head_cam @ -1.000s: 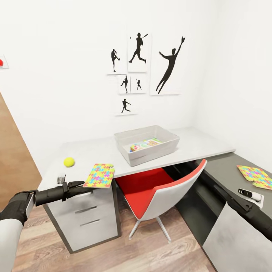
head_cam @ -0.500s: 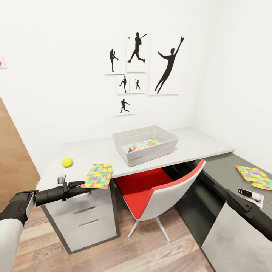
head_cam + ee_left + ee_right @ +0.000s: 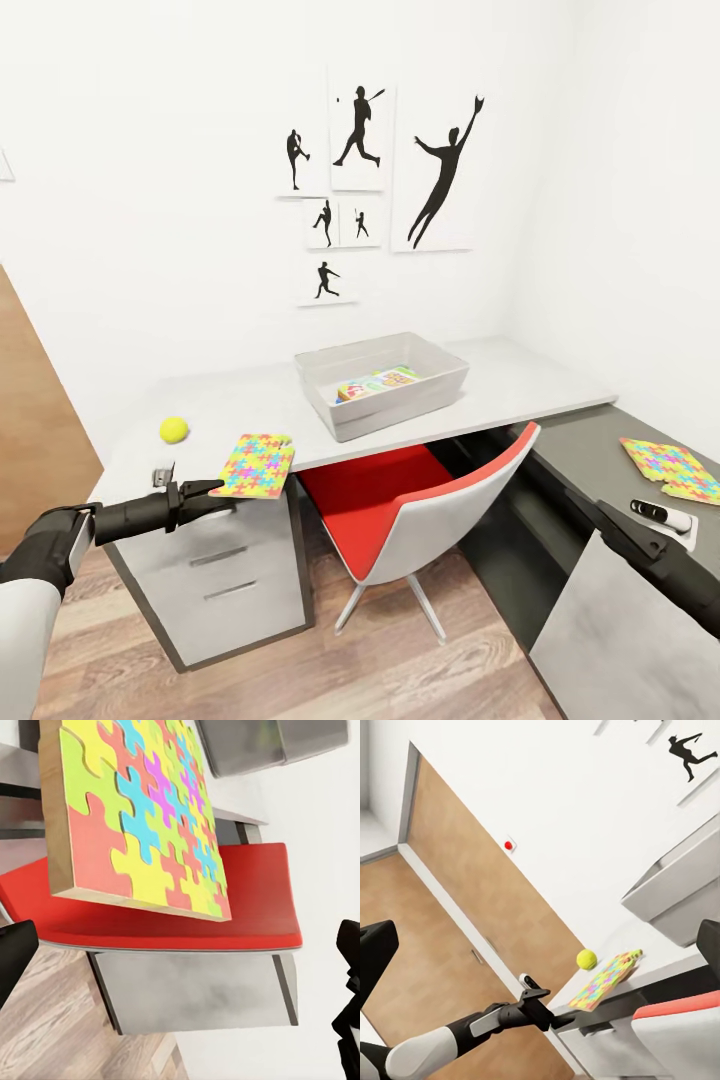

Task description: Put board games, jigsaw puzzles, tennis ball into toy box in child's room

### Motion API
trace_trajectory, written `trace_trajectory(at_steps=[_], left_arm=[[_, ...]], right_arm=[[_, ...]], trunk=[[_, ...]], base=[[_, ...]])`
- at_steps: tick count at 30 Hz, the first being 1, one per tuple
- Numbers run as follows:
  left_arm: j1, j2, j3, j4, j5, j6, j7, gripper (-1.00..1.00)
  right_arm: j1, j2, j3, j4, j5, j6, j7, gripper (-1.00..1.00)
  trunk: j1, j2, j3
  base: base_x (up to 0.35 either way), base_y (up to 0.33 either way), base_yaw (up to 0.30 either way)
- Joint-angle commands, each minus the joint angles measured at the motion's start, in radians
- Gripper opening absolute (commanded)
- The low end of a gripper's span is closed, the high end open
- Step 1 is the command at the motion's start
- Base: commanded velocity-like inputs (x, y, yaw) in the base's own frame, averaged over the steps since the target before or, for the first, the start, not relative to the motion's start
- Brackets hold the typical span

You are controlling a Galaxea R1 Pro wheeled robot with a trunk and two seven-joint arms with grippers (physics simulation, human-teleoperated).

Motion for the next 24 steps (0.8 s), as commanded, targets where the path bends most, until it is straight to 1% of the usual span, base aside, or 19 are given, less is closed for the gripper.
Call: trace_trajectory(at_steps=[1,6,13,24], left_arm=[[-0.001,-0.001,0.005,0.0,-0.011,0.011,-0.008,1.0],[-0.001,-0.001,0.005,0.0,-0.011,0.011,-0.008,1.0],[-0.001,0.0,0.006,0.0,-0.011,0.01,-0.009,1.0],[-0.001,-0.001,0.005,0.0,-0.011,0.009,-0.009,1.0]], right_arm=[[-0.001,0.0,0.0,0.0,-0.001,0.011,0.003,1.0],[-0.001,0.0,0.0,0.0,-0.001,0.01,0.002,1.0],[-0.001,0.001,0.0,0.0,-0.001,0.01,0.001,1.0],[-0.001,0.003,0.0,0.0,-0.001,0.01,0.001,1.0]], trunk=[[0.0,-0.001,-0.001],[0.0,-0.001,-0.001],[0.0,-0.001,-0.001],[0.0,-0.001,-0.001]], base=[[0.0,-0.002,0.0],[0.005,0.0,0.0],[0.101,0.0,0.0],[0.012,0.0,0.0]])
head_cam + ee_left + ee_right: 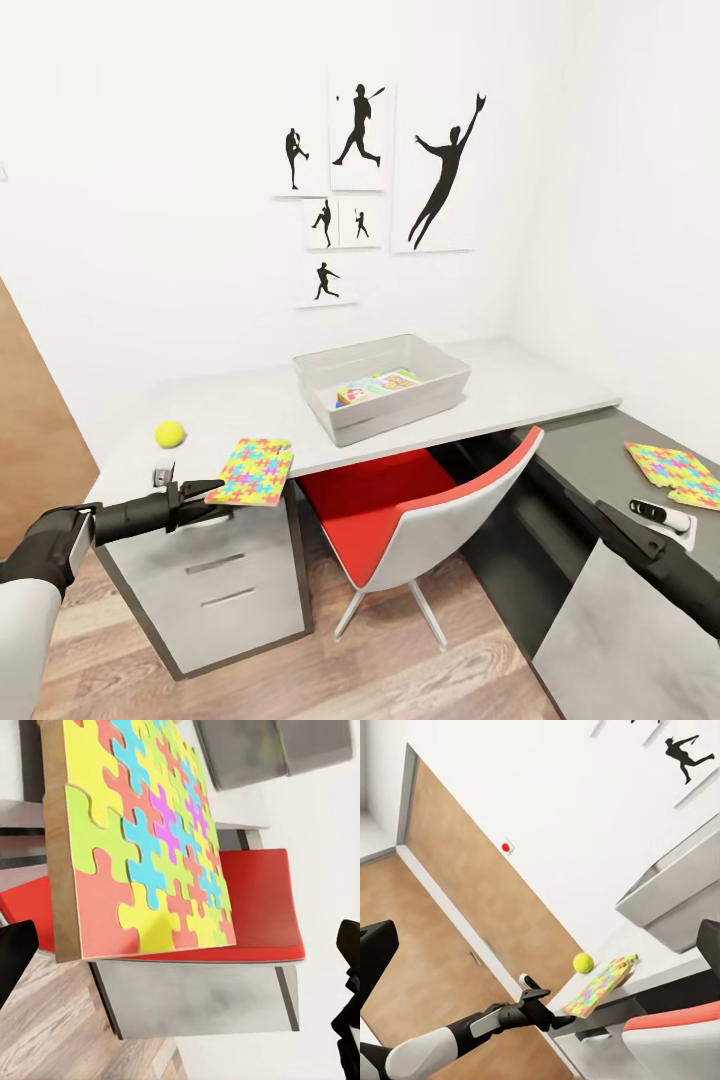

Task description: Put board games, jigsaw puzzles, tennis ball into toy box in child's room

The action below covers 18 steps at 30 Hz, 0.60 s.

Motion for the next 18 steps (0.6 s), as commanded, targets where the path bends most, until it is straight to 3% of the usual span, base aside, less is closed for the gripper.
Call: trace_trajectory(at_steps=[1,18], left_arm=[[-0.001,-0.001,0.005,0.0,-0.011,0.01,-0.008,1.0],[-0.001,-0.001,0.006,0.0,-0.011,0.012,-0.007,1.0]], right_arm=[[-0.001,0.001,-0.001,0.0,-0.001,0.011,0.003,1.0],[-0.001,0.005,-0.001,0.0,0.001,0.01,0.003,1.0]], trunk=[[0.0,-0.001,-0.001],[0.0,-0.001,-0.001]], base=[[0.0,0.0,0.0],[0.0,0.0,0.0]])
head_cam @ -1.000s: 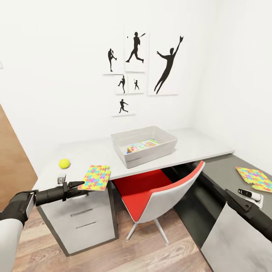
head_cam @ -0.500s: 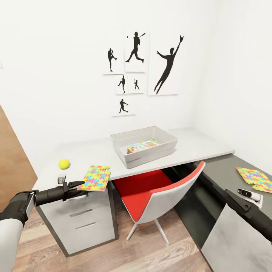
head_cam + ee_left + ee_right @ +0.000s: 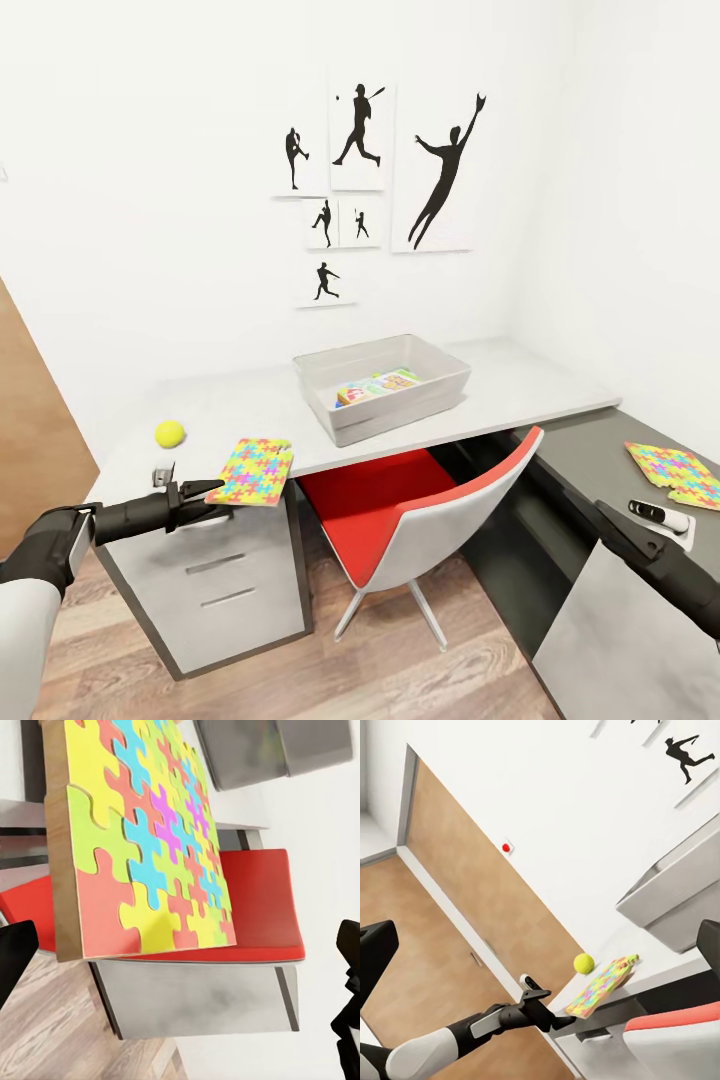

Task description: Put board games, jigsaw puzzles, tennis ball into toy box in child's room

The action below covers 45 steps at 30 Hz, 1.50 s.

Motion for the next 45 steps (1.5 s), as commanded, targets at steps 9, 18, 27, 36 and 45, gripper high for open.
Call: trace_trajectory(at_steps=[9,18,27,36,45], left_arm=[[-0.001,-0.001,0.005,0.0,-0.009,0.011,-0.008,1.0],[-0.001,-0.001,0.005,0.0,-0.009,0.011,-0.008,1.0],[-0.001,-0.001,0.005,0.0,-0.009,0.011,-0.008,1.0],[-0.001,-0.001,0.005,0.0,-0.009,0.011,-0.01,1.0],[-0.001,-0.001,0.005,0.0,-0.009,0.011,-0.01,1.0]], right_arm=[[-0.001,0.0,0.0,0.0,-0.001,0.011,0.003,1.0],[-0.001,0.0,0.0,0.0,-0.001,0.011,0.003,1.0],[-0.001,0.0,0.0,0.0,-0.001,0.01,0.003,1.0],[-0.001,0.0,0.0,0.0,-0.001,0.01,0.0,1.0],[-0.001,0.0,0.0,0.0,-0.001,0.009,0.0,1.0]], trunk=[[0.031,-0.057,-0.026],[0.034,-0.064,-0.029],[0.034,-0.064,-0.029],[0.034,-0.064,-0.029],[0.034,-0.064,-0.029]], base=[[0.0,0.0,0.0],[0.0,0.0,0.0],[0.0,-0.036,0.0],[0.0,-0.109,0.0],[0.011,-0.006,0.0]])
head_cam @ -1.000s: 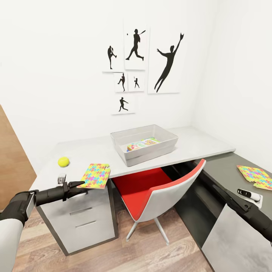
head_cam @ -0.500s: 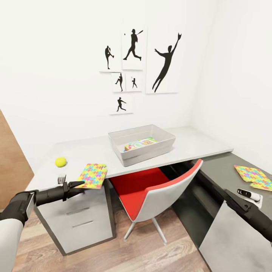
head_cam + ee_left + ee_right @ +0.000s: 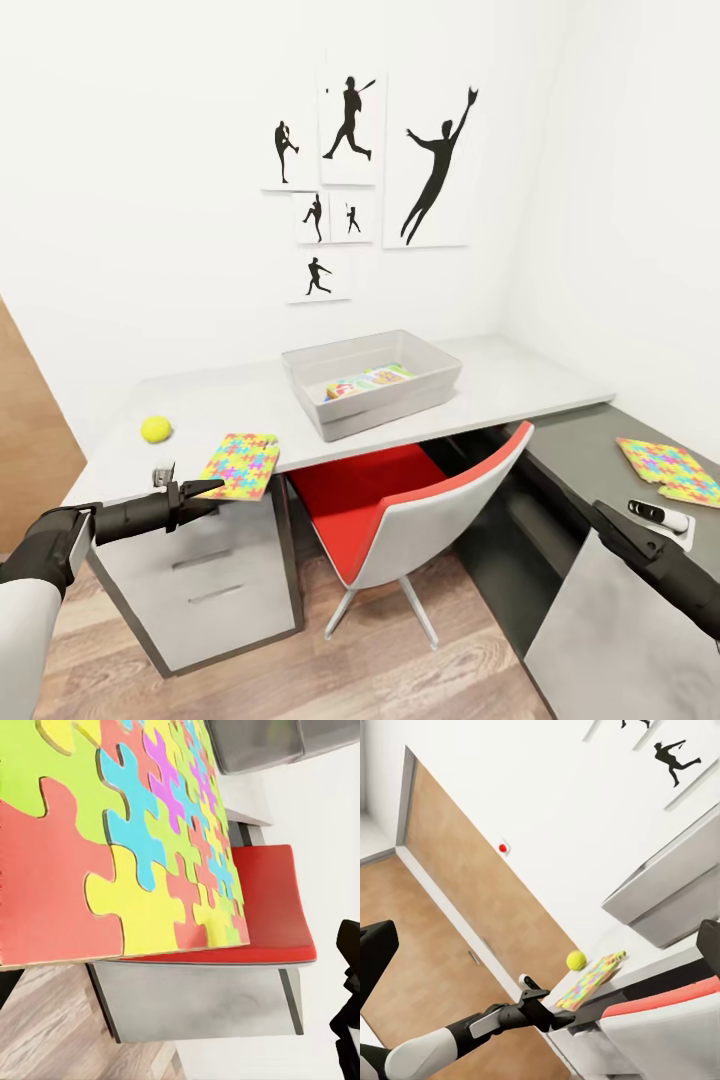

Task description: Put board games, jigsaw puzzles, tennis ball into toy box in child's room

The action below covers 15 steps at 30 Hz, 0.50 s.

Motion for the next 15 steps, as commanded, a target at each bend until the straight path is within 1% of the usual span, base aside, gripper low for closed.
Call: trace_trajectory(at_steps=[1,6,15], left_arm=[[-0.001,0.0,0.005,0.0,-0.011,0.01,-0.008,1.0],[-0.001,-0.001,0.006,0.0,-0.011,0.01,-0.009,1.0],[-0.001,-0.001,0.006,0.0,-0.011,0.01,-0.009,1.0]], right_arm=[[-0.001,0.0,0.0,0.0,-0.001,0.01,0.003,1.0],[-0.001,0.0,0.0,0.0,-0.001,0.011,0.003,1.0],[-0.001,0.0,0.0,0.0,-0.001,0.011,0.003,1.0]], trunk=[[0.0,0.0,-0.001],[0.0,0.0,-0.001],[0.0,0.0,-0.001]], base=[[0.088,0.022,0.0],[0.147,0.073,0.0],[0.025,0.012,0.0]])
